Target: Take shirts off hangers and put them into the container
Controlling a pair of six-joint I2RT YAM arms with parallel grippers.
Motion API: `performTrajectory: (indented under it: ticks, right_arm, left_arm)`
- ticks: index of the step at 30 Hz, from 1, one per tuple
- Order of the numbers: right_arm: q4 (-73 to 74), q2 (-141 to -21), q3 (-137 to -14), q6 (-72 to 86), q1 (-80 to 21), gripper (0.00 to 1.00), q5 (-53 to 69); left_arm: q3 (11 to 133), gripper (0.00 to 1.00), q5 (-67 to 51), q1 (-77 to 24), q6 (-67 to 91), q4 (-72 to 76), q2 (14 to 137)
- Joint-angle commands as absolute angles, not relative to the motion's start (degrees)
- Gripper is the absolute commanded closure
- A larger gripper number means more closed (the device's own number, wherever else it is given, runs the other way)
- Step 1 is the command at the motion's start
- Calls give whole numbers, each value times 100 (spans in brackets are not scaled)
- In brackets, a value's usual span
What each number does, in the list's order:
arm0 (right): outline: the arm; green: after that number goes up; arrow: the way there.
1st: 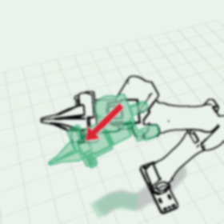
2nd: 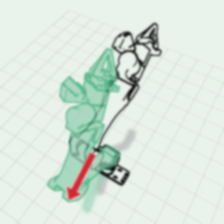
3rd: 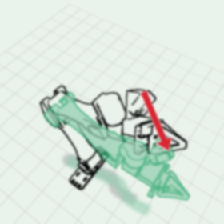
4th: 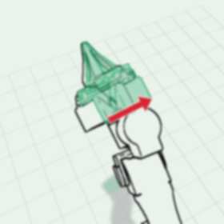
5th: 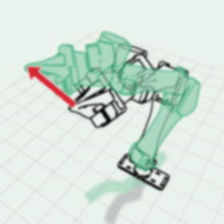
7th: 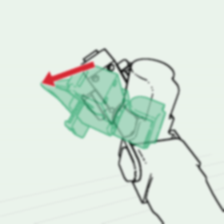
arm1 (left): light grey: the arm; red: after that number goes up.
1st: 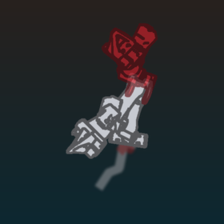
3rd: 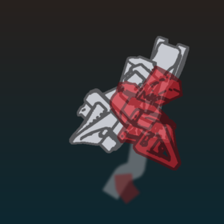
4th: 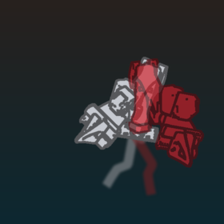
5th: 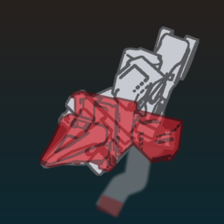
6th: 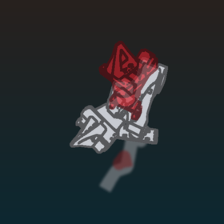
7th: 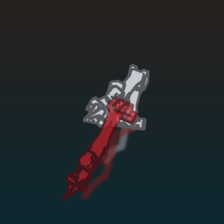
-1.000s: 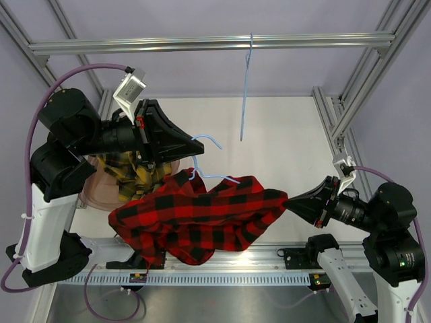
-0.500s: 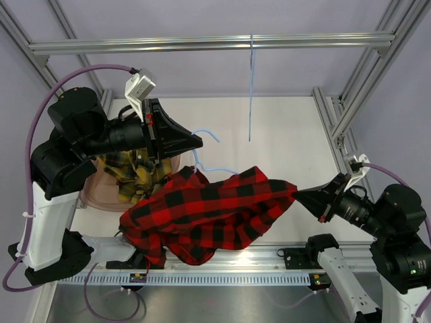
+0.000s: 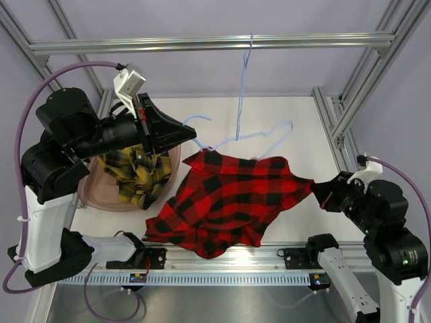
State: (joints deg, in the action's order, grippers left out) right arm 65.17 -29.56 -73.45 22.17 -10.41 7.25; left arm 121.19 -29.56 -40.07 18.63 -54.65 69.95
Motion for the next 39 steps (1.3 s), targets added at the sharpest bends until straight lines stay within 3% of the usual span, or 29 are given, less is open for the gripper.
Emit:
performTrajectory:
  ticks: [1,5,8,13,17,20,21,22,25,32,39]
  right_arm:
    - [6803,-2647,-6909,2346,-1037,100,369]
    - [7022,-2400,-6925,2382,-1037,100,-465]
    - [7023,-2443,-7092,2329,-1037,100,-125]
    - [6180,-2654,-6742,2057,-1037,100,2691]
    - [5854,-2882,-6837,1987,-1037,100,3638]
    - [5845,-3067,-7364,1899,-1037,88,3428]
    - [5827,-3241,-7531,1898,-1037,70,3402]
    - [5810,-3330,-7811,1933,-1037,61,3358]
    - [5415,-3628,-8277,2135,-1037,47,3480]
    - [3772,-4025,-8500,3330,-1037,48,4226]
    - [3541,-4104,-8086,3165,-1081,48,4509]
  left_arm:
    - [12603,100,-2830,-3929,1933,-4615,6759]
    - [12928,100,-2812,-3929,1934,-4473,6802]
    - [12894,100,-2874,-3920,2003,-4352,6768]
    - [12314,100,-3278,-3920,2363,-3885,6741]
    - [12015,100,-3647,-3920,2540,-3814,6943]
    - [11910,100,-3832,-3929,2488,-4025,7154]
    - [11779,100,-3893,-3920,2453,-4060,7189]
    - [11690,100,-3867,-3920,2400,-4095,7216]
    - [11181,100,-3893,-3937,2408,-3982,7181]
    - [10573,100,-3306,-4104,2487,-3806,7154]
    - [10626,100,-961,-5184,2698,-3508,7128]
